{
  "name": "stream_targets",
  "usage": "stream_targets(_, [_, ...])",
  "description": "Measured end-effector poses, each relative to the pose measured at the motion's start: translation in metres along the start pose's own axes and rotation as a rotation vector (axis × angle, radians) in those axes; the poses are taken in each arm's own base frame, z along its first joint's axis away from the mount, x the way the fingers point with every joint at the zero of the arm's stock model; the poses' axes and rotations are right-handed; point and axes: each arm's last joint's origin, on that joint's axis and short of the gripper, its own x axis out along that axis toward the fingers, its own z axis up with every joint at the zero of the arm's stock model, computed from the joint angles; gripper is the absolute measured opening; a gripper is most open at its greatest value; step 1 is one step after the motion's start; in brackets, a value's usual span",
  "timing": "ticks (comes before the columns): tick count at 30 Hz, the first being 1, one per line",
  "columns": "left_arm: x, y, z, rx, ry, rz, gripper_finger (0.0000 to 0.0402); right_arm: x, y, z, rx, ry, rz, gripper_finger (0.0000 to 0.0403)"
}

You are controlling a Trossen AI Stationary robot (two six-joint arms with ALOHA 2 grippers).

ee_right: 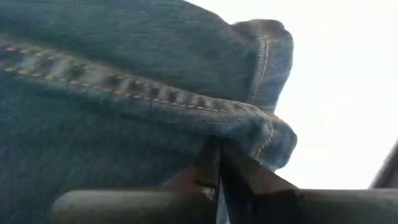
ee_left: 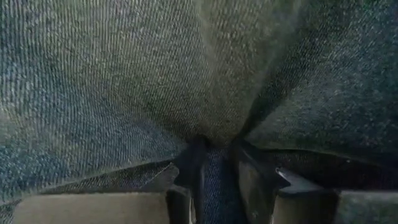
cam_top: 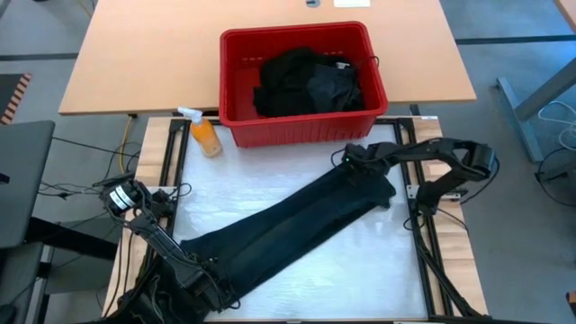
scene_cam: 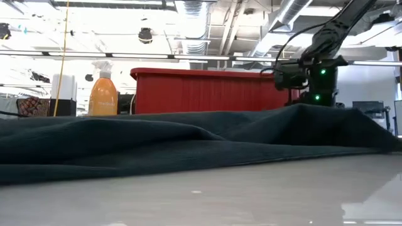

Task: Fold Laundry from Bin
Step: Fold the dark blue pants

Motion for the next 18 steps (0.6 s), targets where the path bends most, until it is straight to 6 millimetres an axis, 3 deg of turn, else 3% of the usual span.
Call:
stream_targets(9, [0.000, -0.002, -0.002, 0.003, 0.034, -0.024, 0.0070, -0.002, -0.032, 0.019, -0.079, 0.005, -0.192, 0.0029])
stream_targets(18, [0.001, -0.002, -0.002, -0.002, 0.011, -0.017, 0.0070, -0.028, -0.036, 0.036, -0.090, 0.005, -0.171, 0.0051])
